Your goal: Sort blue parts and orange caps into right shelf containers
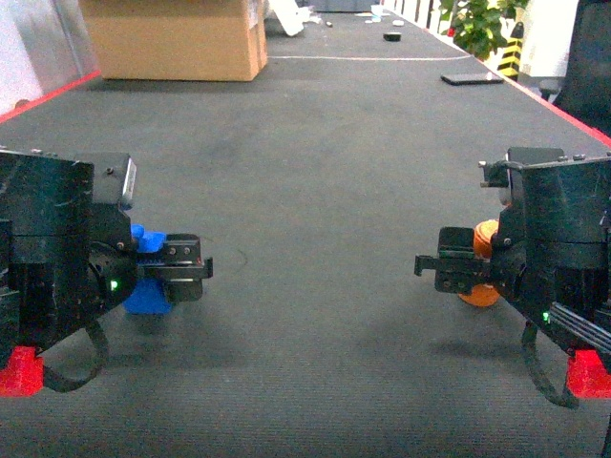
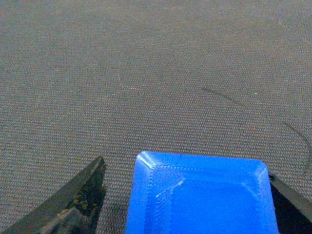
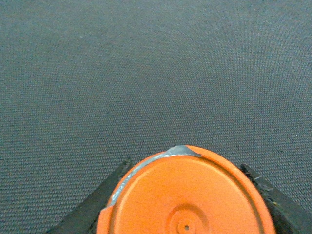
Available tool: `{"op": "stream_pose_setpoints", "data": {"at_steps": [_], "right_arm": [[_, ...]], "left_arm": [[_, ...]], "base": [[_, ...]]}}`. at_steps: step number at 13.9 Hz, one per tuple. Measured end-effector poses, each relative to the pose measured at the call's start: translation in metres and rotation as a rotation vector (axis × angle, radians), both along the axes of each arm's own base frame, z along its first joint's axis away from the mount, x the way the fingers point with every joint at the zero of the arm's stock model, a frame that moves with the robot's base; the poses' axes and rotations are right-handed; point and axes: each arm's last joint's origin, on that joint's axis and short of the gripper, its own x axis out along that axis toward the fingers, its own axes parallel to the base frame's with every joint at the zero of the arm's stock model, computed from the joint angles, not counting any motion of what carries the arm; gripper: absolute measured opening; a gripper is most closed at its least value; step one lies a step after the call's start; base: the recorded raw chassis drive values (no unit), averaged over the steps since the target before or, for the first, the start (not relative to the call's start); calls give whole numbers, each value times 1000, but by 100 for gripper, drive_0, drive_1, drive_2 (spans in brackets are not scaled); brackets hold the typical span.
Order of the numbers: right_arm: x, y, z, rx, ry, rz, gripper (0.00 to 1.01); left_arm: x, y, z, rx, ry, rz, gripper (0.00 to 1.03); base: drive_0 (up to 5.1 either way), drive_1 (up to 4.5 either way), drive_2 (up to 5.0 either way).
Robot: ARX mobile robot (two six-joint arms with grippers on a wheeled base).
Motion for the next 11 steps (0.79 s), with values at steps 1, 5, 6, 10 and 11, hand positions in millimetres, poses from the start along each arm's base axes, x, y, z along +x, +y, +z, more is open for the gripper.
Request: {"op": "stream_pose_setpoints", "data": {"at_steps": [1, 5, 6, 10, 11], "right_arm": [[0, 0, -1, -3, 3, -2, 54], [-6, -2, 3, -13, -10, 0, 43], [-13, -4, 11, -12, -32, -5, 43], [-87, -25, 87, -11, -224, -39, 43], [-114, -34, 97, -36, -231, -48, 43]], "left_arm": [[1, -2, 0, -1, 7, -3, 71], [-2, -7, 1, -3, -1, -19, 42], [-7, -6, 3, -5, -28, -11, 42], [-65, 13, 87, -60, -369, 67, 42], [-88, 24, 99, -56, -397, 96, 42]], "base": [[0, 0, 0], [0, 0, 0], [0, 0, 0], [0, 0, 0], [0, 0, 0]]}}
